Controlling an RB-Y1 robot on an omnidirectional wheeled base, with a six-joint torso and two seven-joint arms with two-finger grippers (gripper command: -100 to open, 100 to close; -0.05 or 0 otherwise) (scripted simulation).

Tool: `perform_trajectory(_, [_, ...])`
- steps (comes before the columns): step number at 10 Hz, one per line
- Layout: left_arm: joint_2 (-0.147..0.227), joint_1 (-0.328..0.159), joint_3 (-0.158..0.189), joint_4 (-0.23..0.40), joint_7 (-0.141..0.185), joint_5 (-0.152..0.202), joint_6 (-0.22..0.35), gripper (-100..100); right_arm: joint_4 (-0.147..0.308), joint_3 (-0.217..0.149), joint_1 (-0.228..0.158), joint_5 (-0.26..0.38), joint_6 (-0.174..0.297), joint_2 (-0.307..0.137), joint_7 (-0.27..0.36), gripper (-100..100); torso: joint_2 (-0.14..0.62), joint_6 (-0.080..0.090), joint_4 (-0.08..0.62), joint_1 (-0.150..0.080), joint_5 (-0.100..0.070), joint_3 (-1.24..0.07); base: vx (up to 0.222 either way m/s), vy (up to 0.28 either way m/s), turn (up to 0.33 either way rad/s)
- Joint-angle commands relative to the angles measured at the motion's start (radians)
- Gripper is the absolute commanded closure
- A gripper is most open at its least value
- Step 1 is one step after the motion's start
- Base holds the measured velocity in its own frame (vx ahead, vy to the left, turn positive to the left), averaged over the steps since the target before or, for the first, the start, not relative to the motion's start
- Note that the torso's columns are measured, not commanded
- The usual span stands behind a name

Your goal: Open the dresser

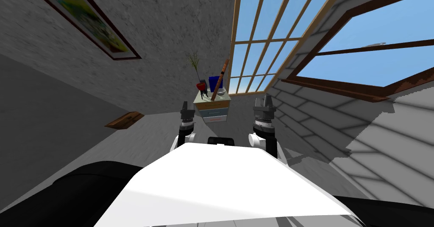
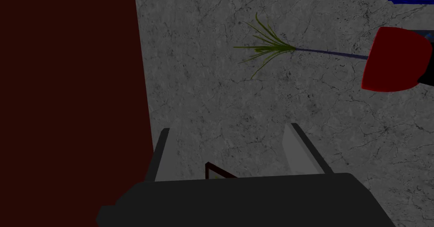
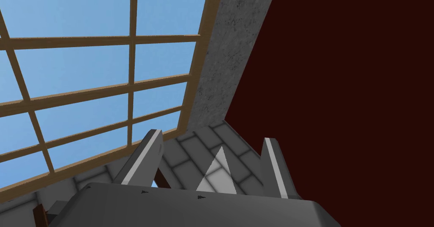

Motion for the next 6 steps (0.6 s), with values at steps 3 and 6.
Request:
perform_trajectory(3, [0.000, 0.000, 0.000, 0.000, 0.000, 0.000, 0.000, 0, 0.000, 0.000, 0.000, 0.000, 0.000, 0.000, 0.000, 0, 0.222, 0.000, 0.221, 0.000, 0.000, -0.442, 0.000, 0.000, 0.000])
perform_trajectory(6, [0.047, -0.010, 0.006, 0.061, -0.003, 0.004, -0.047, -100, 0.000, 0.000, 0.000, 0.000, 0.000, 0.000, 0.000, 0, 0.401, 0.000, 0.401, -0.001, 0.000, -0.808, 0.046, -0.014, 0.004])
